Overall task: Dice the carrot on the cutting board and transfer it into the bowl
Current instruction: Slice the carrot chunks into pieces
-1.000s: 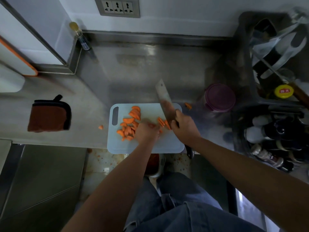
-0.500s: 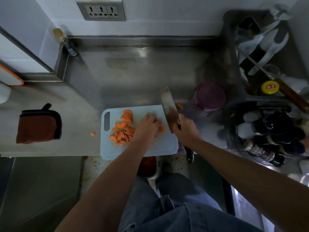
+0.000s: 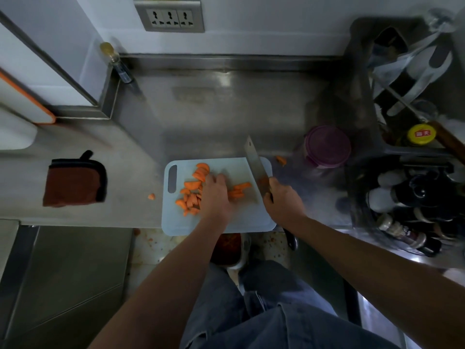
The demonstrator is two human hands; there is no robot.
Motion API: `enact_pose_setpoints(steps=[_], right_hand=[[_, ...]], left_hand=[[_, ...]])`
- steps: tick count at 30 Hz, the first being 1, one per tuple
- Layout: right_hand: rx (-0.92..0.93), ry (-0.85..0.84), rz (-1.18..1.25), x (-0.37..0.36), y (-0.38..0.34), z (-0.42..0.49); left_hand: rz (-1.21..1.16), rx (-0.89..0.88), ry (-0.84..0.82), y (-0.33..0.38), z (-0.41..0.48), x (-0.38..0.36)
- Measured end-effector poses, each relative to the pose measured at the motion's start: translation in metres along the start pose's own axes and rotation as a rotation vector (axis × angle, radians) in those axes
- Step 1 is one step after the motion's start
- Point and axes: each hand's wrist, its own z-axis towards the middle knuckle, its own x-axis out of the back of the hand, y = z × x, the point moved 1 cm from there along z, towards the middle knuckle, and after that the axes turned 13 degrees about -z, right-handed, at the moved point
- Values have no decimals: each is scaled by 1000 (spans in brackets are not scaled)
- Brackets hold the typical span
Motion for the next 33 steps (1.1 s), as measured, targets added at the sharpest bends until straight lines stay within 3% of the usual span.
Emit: enact_pose_setpoints(steps=[7,18,25,33], right_hand=[[69,-28,-9,-8,-13,-2],[66,-42,4,-6,-9,-2],[90,-27,19,0,-16,1],[100,-121,-74,1,-26,2]], left_hand=[[-251,117,25,10,-2,-13],[-89,-11,3,12,-4,-13],[-66,-38,20,12,-2,-12],[-97,-32,45,14,0,-12]])
